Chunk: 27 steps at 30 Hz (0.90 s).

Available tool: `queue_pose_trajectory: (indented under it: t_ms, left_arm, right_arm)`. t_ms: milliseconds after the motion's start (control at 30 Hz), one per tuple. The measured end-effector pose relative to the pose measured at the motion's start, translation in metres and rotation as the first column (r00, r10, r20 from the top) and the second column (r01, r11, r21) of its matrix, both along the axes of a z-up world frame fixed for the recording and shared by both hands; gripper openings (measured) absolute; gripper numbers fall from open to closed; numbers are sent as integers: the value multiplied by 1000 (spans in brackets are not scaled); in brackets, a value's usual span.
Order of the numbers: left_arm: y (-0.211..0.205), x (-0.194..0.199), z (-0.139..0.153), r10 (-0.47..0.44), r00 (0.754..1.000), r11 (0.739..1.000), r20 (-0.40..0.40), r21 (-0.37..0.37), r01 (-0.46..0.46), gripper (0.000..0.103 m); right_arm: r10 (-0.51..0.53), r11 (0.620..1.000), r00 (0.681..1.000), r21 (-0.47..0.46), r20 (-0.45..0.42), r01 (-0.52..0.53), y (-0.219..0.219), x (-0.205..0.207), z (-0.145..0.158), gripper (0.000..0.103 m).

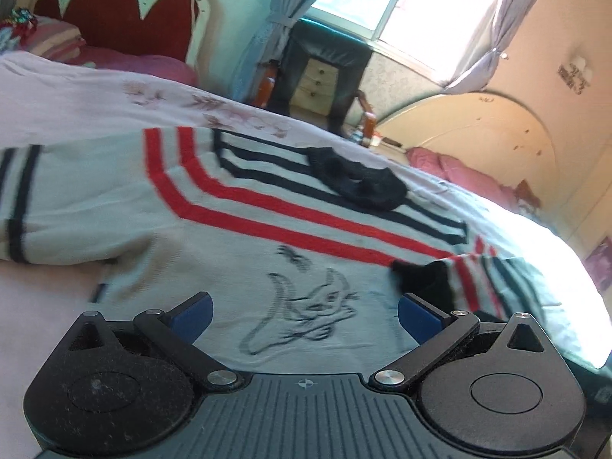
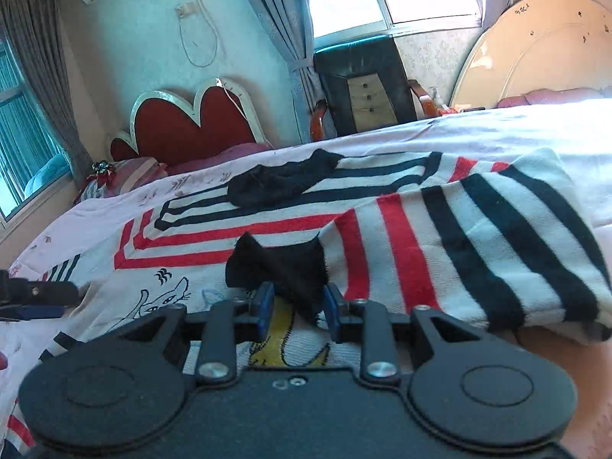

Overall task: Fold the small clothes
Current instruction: 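Move both grippers to the sweater's sleeve cuffs, then grasp a sleeve cuff with the left gripper while the right gripper grasps the other cuff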

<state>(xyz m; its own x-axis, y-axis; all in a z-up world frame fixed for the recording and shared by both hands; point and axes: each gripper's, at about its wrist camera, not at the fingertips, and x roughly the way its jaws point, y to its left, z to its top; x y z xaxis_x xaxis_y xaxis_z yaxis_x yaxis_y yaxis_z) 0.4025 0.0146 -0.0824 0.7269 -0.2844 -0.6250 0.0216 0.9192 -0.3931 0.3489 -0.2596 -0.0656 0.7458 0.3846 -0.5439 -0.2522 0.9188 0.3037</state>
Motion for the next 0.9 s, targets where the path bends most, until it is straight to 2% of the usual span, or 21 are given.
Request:
queue_pose_trajectory:
  t_ms: [100,133,167,200,333,367,400,433,500,567,633,700,900]
  left_arm:
    - [-30,24,-12,-66,998,988,-10,-140,64,102]
    - [-43,33,-17,-88,996,981,-20,-176,83,92]
    - [-52,41,-21,-104,994,976,-35,-198,95,72]
    - [-66,51,-26,-126,990,969,-55,-220,111,66]
    - [-99,78,-42,-126,987,965,-96,-241,100,63]
    - [-104,81,-42,-123,988,968,-90,-229,99,54]
    - [-108,85,-41,-109,990,975,-89,-201,90,37]
    - [-107,88,-40,-92,991,981,-93,-180,74,7]
    - [-92,87,-34,-61,996,977,-61,-209,47,7]
    - [-75,82,-23,-40,999,988,-15,-147,38,7]
    - [-56,78,-18,-32,999,993,-5,-112,31,7]
    - [-39,76,-17,-7,1000,997,-8,-75,7,7]
    - [8,72,-25,61,998,995,-14,-81,-62,7]
  right_arm:
    - [-46,999,999,23,0,46,-18,-15,4,30]
    - [-66,997,998,32,-4,66,-23,-19,4,30]
    - [-87,995,996,44,-11,87,-29,-22,4,30]
    - [-100,993,995,56,-16,100,-33,-24,4,30]
    - [-164,980,985,107,-45,168,-51,-32,1,30]
    - [-178,976,983,116,-50,183,-54,-34,0,30]
    - [-189,973,980,123,-55,194,-57,-36,-1,30]
    - [-198,970,978,133,-61,205,-60,-37,-1,31]
    - [-218,961,973,159,-79,228,-67,-38,-3,34]
    - [-236,950,967,188,-94,250,-73,-39,-5,49]
    - [-245,939,965,223,-98,261,-78,-40,-5,57]
    - [-243,922,964,282,-112,265,-82,-38,-8,57]
    - [-240,865,954,407,-179,294,-84,-22,-20,56]
